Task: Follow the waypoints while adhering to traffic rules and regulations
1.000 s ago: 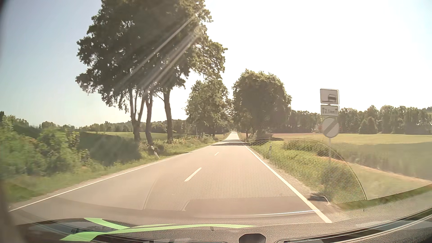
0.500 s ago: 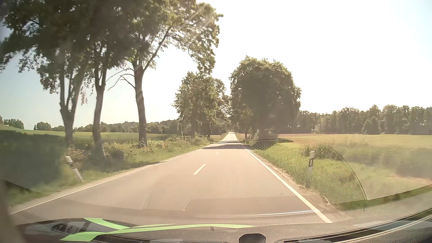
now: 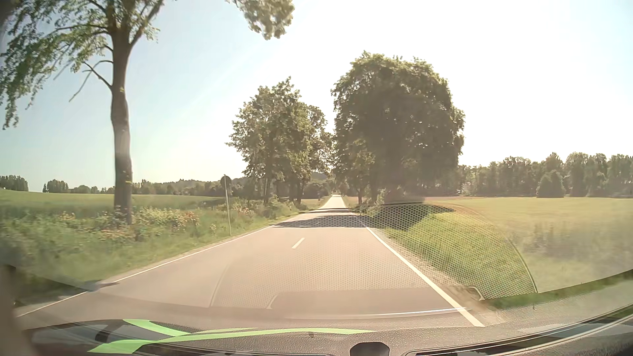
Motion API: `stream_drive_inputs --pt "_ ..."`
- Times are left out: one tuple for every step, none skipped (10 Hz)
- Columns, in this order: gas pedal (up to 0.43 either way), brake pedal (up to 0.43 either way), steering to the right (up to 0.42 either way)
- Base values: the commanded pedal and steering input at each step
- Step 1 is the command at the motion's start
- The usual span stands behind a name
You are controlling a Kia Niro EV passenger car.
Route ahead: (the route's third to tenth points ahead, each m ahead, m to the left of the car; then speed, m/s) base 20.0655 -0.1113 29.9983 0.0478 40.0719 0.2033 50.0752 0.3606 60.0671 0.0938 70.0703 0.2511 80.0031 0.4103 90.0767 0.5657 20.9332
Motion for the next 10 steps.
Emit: stream_drive_inputs --pt "0.280 0.000 0.000" --pt "0.260 0.000 -0.001" --pt "0.260 0.000 -0.002" --pt "0.268 0.000 -0.003" --pt "0.280 0.000 -0.003" --pt "0.311 0.000 -0.003" --pt "0.319 0.000 -0.004" --pt "0.331 0.000 -0.004" --pt "0.331 0.000 -0.005" --pt "0.311 0.000 -0.005"
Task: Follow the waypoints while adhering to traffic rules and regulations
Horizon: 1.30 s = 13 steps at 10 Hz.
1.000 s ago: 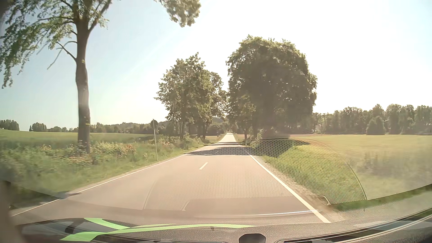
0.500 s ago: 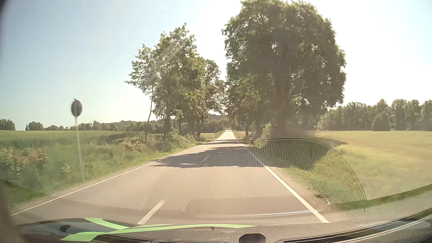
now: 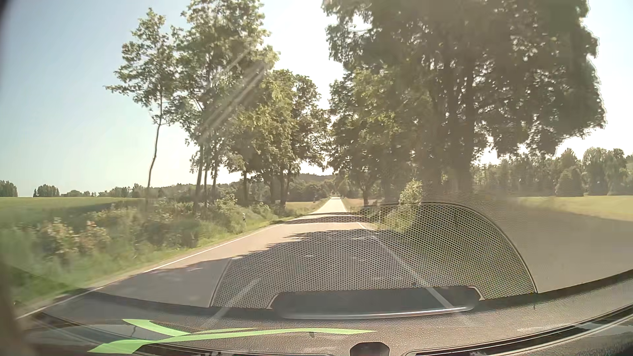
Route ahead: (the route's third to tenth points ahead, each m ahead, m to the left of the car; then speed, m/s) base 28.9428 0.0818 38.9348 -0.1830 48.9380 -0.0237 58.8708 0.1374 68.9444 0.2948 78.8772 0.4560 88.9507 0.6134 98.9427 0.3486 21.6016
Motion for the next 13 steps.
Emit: stream_drive_inputs --pt "0.268 0.000 -0.005" --pt "0.268 0.000 -0.005" --pt "0.268 0.000 -0.005" --pt "0.280 0.000 -0.005" --pt "0.287 0.000 -0.005" --pt "0.311 0.000 -0.004" --pt "0.311 0.000 -0.004" --pt "0.311 0.000 -0.004" --pt "0.311 0.000 -0.004" --pt "0.311 0.000 -0.004" --pt "0.280 0.000 -0.004" --pt "0.248 0.000 -0.004" --pt "0.248 0.000 -0.004"
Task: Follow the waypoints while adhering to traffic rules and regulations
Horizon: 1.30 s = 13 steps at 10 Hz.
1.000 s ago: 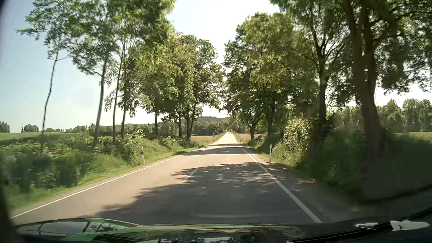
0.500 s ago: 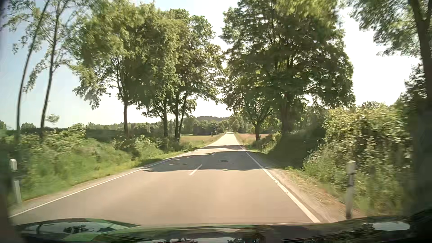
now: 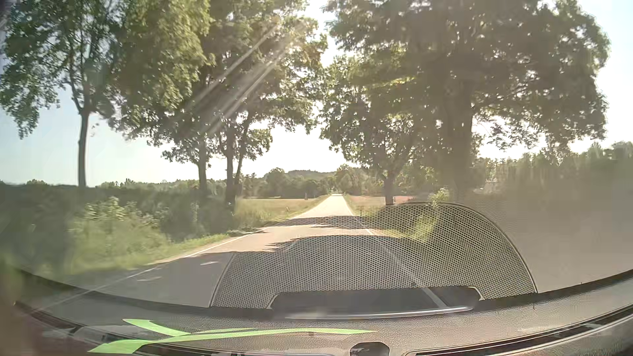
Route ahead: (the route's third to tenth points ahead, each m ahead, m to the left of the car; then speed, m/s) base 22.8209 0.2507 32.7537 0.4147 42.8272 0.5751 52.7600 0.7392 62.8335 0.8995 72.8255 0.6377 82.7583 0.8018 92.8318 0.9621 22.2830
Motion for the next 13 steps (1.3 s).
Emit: stream_drive_inputs --pt "0.248 0.000 -0.004" --pt "0.248 0.000 -0.004" --pt "0.260 0.000 -0.004" --pt "0.280 0.000 -0.004" --pt "0.299 0.000 -0.004" --pt "0.311 0.000 -0.004" --pt "0.311 0.000 -0.004" --pt "0.311 0.000 -0.004" --pt "0.311 0.000 -0.004" --pt "0.299 0.000 -0.004" --pt "0.260 0.000 -0.004" --pt "0.260 0.000 -0.004" --pt "0.260 0.000 -0.004"
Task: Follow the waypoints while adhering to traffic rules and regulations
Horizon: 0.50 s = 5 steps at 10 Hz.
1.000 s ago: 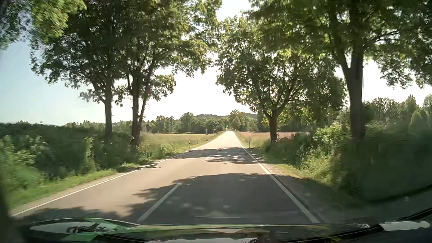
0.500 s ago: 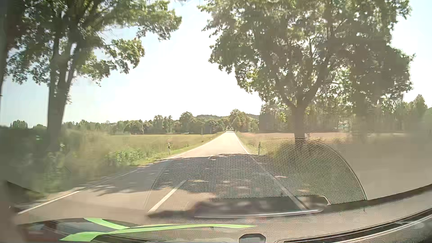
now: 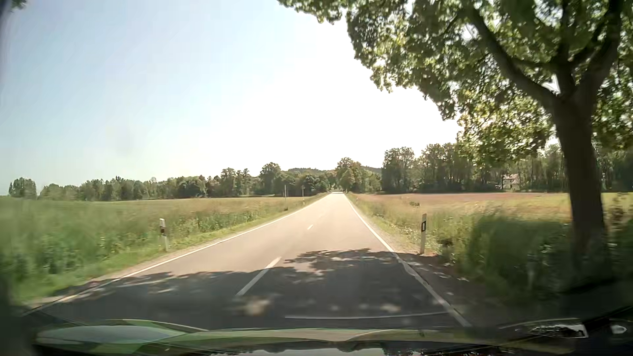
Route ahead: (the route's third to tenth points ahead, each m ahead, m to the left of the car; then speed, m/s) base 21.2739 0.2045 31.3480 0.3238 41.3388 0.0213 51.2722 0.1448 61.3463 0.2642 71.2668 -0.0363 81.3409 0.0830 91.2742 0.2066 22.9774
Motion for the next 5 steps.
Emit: stream_drive_inputs --pt "0.268 0.000 -0.004" --pt "0.287 0.000 -0.004" --pt "0.311 0.000 -0.004" --pt "0.311 0.000 -0.004" --pt "0.311 0.000 -0.004"
